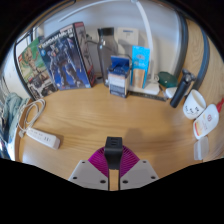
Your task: Unplug charger
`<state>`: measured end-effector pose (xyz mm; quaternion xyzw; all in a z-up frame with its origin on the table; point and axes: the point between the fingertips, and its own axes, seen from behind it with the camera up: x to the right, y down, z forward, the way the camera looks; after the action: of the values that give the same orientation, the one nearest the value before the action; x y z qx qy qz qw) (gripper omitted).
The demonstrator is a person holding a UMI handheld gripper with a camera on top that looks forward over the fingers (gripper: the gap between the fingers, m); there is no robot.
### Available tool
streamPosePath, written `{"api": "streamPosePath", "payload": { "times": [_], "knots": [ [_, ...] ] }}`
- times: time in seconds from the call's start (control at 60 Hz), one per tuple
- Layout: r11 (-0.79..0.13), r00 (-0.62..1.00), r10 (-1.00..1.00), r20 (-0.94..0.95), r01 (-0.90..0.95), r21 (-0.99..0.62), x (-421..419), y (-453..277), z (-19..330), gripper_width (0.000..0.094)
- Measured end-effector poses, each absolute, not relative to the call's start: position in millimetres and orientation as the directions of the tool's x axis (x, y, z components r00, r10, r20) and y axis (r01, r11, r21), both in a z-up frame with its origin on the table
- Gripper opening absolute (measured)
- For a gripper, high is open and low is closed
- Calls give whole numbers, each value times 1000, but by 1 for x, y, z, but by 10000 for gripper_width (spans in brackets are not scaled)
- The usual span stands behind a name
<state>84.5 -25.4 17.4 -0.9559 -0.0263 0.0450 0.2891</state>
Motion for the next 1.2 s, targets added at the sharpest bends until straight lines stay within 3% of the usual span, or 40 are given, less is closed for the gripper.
{"api": "streamPosePath", "payload": {
  "times": [0.167,0.35,0.6,0.717,0.817,0.95,1.0,1.083,1.2],
  "knots": [
    [-875,990,97,-106,34,-483,79,-43,-10,126],
    [-871,991,99,-94,41,-489,76,-35,-11,230],
    [-838,993,102,-58,55,-543,75,-24,-1,252],
    [-797,994,81,-73,20,-604,72,-19,41,357],
    [-715,994,65,-90,-17,-699,65,-18,104,531],
    [-565,993,57,-107,-56,-823,49,-38,202,907],
    [-506,992,55,-110,-67,-860,45,-54,232,860],
    [-428,994,33,-107,-83,-900,35,-86,267,859],
    [-361,995,40,-90,-70,-930,17,-139,286,857]
  ]
}}
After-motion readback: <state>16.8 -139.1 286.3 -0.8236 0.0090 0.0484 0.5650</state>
